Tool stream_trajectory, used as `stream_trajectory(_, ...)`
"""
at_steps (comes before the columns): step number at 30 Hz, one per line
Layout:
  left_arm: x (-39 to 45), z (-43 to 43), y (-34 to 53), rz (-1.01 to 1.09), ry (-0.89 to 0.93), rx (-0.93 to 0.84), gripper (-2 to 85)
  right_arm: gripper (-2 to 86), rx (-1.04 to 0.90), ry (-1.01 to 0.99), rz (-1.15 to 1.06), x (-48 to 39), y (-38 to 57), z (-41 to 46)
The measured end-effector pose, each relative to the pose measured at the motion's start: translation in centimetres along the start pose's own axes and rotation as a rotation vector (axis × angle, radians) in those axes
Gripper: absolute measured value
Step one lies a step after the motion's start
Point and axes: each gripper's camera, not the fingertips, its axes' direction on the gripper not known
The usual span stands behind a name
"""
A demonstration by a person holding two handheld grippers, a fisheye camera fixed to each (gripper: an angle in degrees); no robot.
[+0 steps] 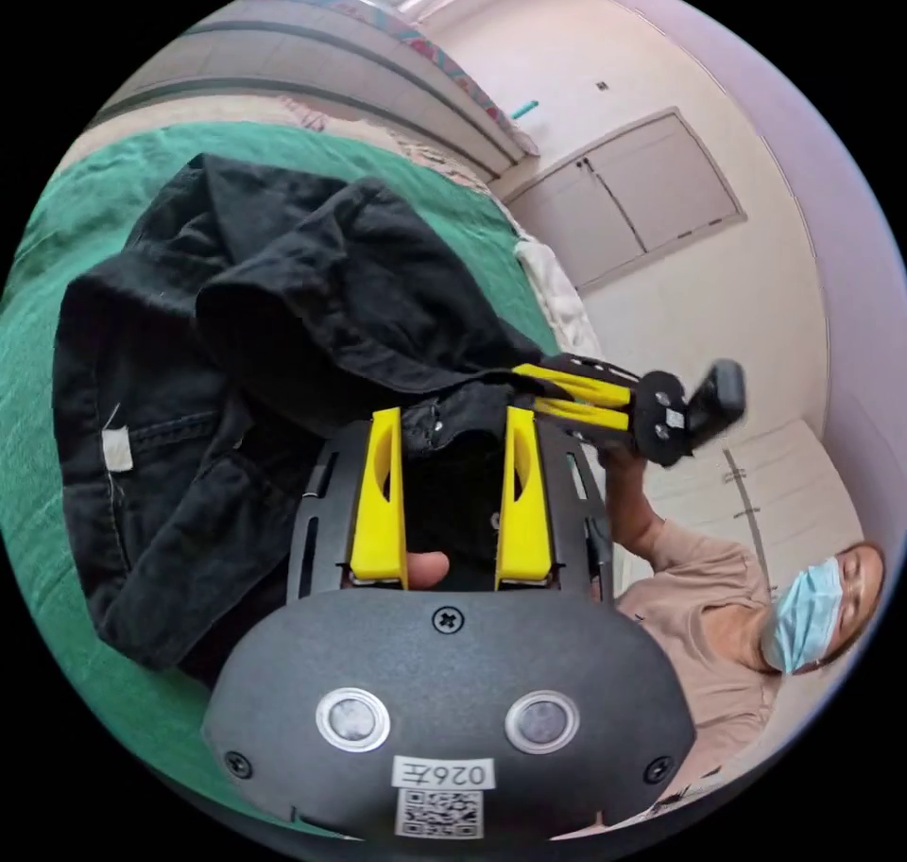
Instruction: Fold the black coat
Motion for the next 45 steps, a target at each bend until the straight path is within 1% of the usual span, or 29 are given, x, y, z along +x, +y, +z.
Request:
stream_trajectory(1,0.1,-0.9,0.1,-0.002,-0.002,0.024,13.4,0.6,0.006,-0.015,0.103,5.8,1.5,-1.7)
stream_trajectory(2,0.2,-2.8,0.5,-0.016,-0.039,0.075,11.3,0.8,0.014,-0.026,0.159,8.8,2.4,-2.5)
stream_trajectory(4,-0.3,-5.5,1.5,-0.067,-0.141,0.135,10.0,1.9,0.091,-0.169,0.459,22.0,8.5,-5.2)
stream_trajectory(6,-1.3,-7.9,2.5,-0.136,-0.228,0.163,9.8,4.3,0.202,-0.265,0.688,30.3,14.7,-7.4)
stream_trajectory(7,-1.4,-8.3,2.6,-0.146,-0.229,0.167,9.8,6.1,0.275,-0.307,0.809,34.2,18.4,-9.0)
stream_trajectory(9,-1.5,-8.3,2.6,-0.148,-0.204,0.167,9.7,7.7,0.349,-0.313,0.922,37.3,22.1,-11.5)
stream_trajectory(11,-1.3,-7.0,1.9,-0.138,-0.202,0.122,9.7,8.3,0.384,-0.258,0.931,38.0,22.5,-14.5)
stream_trajectory(16,-0.6,-0.6,-0.6,-0.101,-0.279,-0.112,9.8,13.8,0.347,0.095,0.754,35.3,17.7,-26.8)
stream_trajectory(18,-0.8,3.7,-1.4,-0.082,-0.323,-0.296,9.2,15.7,0.344,0.19,0.74,35.3,18.1,-30.8)
stream_trajectory(20,-0.5,5.5,-1.8,-0.07,-0.415,-0.347,7.3,17.9,0.392,0.194,0.775,36.7,20.4,-34.6)
stream_trajectory(23,0.3,5.6,-2.4,-0.033,-0.409,-0.379,5.6,21.5,0.562,-0.002,0.868,40.1,26.8,-39.3)
stream_trajectory(25,0.0,5.6,-2.6,-0.042,-0.356,-0.374,5.2,20.9,0.749,-0.152,0.852,40.9,30.8,-42.4)
stream_trajectory(26,-0.4,5.6,-2.5,-0.056,-0.317,-0.367,5.1,20.4,0.792,-0.178,0.836,40.7,31.5,-43.2)
stream_trajectory(27,-0.8,5.6,-2.5,-0.07,-0.293,-0.365,5.0,16.8,0.87,-0.241,0.778,40.2,32.2,-44.5)
stream_trajectory(28,-0.9,5.6,-2.5,-0.075,-0.29,-0.367,4.9,10.8,0.937,-0.373,0.651,39.9,32.0,-45.4)
stream_trajectory(29,-1.1,5.7,-2.6,-0.08,-0.281,-0.374,4.2,9.8,0.954,-0.474,0.57,40.1,31.5,-45.5)
stream_trajectory(30,-1.2,5.7,-2.6,-0.079,-0.27,-0.38,3.1,7.8,0.969,-0.717,0.411,40.8,30.4,-45.5)
stream_trajectory(31,-1.2,5.6,-2.6,-0.079,-0.266,-0.386,2.5,6.9,1.05,-0.955,0.253,41.3,30.2,-45.6)
stream_trajectory(32,-1.1,5.7,-2.6,-0.074,-0.262,-0.405,1.3,6.5,1.123,-1.049,0.19,41.4,30.7,-45.8)
stream_trajectory(33,-0.8,5.7,-2.5,-0.063,-0.267,-0.426,0.1,4.3,1.32,-1.143,0.138,41.5,33.2,-46.6)
stream_trajectory(34,-0.6,5.7,-2.5,-0.057,-0.27,-0.434,-0.1,2.2,1.524,-1.138,0.171,41.5,37.0,-47.0)
stream_trajectory(35,-0.2,6.0,-2.4,-0.037,-0.272,-0.458,-0.6,1.2,1.605,-1.112,0.222,41.3,38.9,-47.1)
stream_trajectory(36,0.6,6.6,-2.3,-0.004,-0.278,-0.503,-0.7,0.1,1.655,-1.031,0.379,40.6,41.5,-47.3)
stream_trajectory(37,1.0,6.8,-2.2,0.015,-0.286,-0.518,-0.8,-0.3,1.551,-0.893,0.481,39.1,41.5,-48.5)
stream_trajectory(38,2.0,7.1,-2.1,0.049,-0.321,-0.536,-0.8,-0.3,1.455,-0.812,0.498,38.0,40.3,-49.5)
stream_trajectory(40,3.4,7.3,-2.1,0.091,-0.377,-0.57,-0.7,0.0,1.032,-0.531,0.405,31.1,29.6,-51.9)
stream_trajectory(42,5.2,6.3,-1.9,0.126,-0.482,-0.514,-0.4,1.5,0.824,-0.413,0.286,23.6,20.5,-50.3)
stream_trajectory(44,6.1,4.9,-1.7,0.13,-0.488,-0.431,0.0,3.7,0.668,-0.384,0.17,15.8,12.7,-46.1)
stream_trajectory(45,6.4,3.9,-1.6,0.121,-0.47,-0.368,0.7,5.8,0.542,-0.38,0.09,10.9,8.2,-42.5)
